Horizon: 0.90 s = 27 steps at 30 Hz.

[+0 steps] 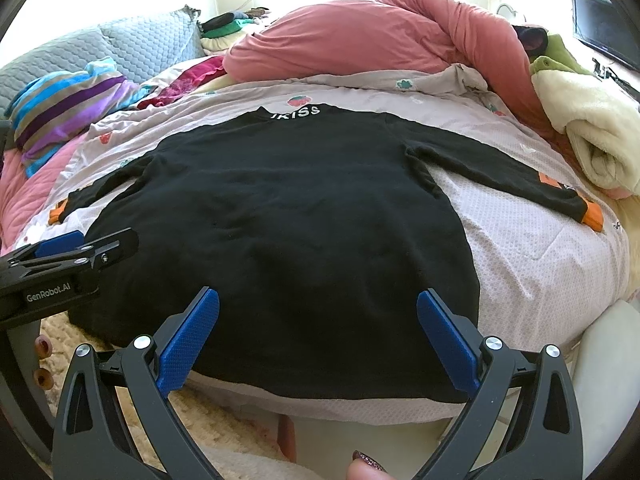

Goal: Fold small clothes

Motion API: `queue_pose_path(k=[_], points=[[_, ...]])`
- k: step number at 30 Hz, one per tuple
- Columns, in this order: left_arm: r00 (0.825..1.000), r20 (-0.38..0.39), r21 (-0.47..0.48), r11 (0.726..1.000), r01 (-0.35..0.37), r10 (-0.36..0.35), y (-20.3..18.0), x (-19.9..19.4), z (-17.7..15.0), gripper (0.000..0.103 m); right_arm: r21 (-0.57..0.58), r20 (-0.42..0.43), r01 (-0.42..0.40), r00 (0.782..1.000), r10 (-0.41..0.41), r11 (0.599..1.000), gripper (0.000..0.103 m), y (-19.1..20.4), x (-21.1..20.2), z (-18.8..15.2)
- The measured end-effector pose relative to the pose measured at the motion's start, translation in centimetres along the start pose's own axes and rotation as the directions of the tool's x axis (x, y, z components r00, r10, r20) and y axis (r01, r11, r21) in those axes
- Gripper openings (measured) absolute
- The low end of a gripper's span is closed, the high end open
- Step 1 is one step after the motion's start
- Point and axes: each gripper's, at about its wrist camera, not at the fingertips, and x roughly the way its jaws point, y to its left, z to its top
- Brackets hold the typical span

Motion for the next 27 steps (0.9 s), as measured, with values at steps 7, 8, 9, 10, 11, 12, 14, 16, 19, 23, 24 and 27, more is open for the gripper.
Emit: queue_pose_path(k=[7, 8, 9, 10, 11, 12, 14, 16, 19, 23, 24, 27], points=[[1.000, -0.006, 0.006, 1.000, 0.005, -0.005, -0.1, 0.5, 0.4, 0.095, 0.004, 0.006, 0.001, 1.000, -0.001, 1.000, 0.099, -0.6, 0.2, 0.9], [1.000, -0.004, 0.010, 1.000, 0.005, -0.005, 0.0, 0.6, 0.8, 0.095, 0.002, 0.005, 0.002, 1.000, -0.002, 1.000, 0.099, -0.8, 0.4, 1.2], [1.000, -0.003, 0.011, 1.000, 0.003, -0.003, 0.0, 0.7, 0.9, 0.095, 0.002, 0.006, 0.008, 1.000, -0.008, 1.000, 0.099, -0.9, 0.4, 1.5], [1.000, -0.004, 0.010, 1.000, 0.001, -0.001, -0.1, 0.8, 1.1, 0.095, 0.003, 0.010, 0.016, 1.000, -0.016, 1.000, 0.099, -1.1, 0.6, 1.8], [1.000, -0.007, 0.010, 1.000, 0.002, -0.002, -0.1, 0.9, 1.4, 0.095, 0.003, 0.011, 0.023, 1.000, -0.023, 1.000, 0.099, -1.3, 0.6, 2.1], [1.000, -0.007, 0.010, 1.000, 0.004, -0.004, -0.2, 1.0, 1.6, 0.095, 0.004, 0.013, 0.028, 1.000, -0.028, 1.000, 0.099, -1.5, 0.7, 2.3], [1.000, -0.010, 0.011, 1.000, 0.005, -0.005, -0.3, 1.3, 2.2, 0.095, 0.010, 0.015, 0.044, 0.999, -0.044, 0.999, 0.099, -2.0, 1.0, 3.0], [1.000, -0.010, 0.014, 1.000, 0.003, -0.003, -0.5, 1.6, 2.7, 0.095, 0.017, 0.020, 0.056, 0.998, -0.056, 0.998, 0.099, -2.6, 1.4, 3.6], [1.000, -0.009, 0.019, 1.000, 0.007, -0.006, -0.9, 2.1, 3.8, 0.095, 0.025, 0.015, 0.068, 0.998, -0.068, 0.997, 0.099, -3.4, 1.9, 4.5], [1.000, -0.015, 0.021, 1.000, 0.016, -0.015, -1.4, 2.9, 5.0, 0.095, 0.043, 0.011, 0.077, 0.997, -0.078, 0.996, 0.099, -4.4, 2.6, 5.5], [1.000, -0.015, 0.024, 1.000, 0.015, -0.015, -1.6, 3.1, 5.3, 0.095, 0.046, 0.009, 0.079, 0.997, -0.080, 0.996, 0.099, -4.6, 2.8, 5.7], [1.000, -0.018, 0.033, 0.999, 0.014, -0.013, -2.1, 3.9, 6.2, 0.095, 0.056, 0.004, 0.091, 0.996, -0.092, 0.994, 0.099, -5.3, 3.4, 6.3]])
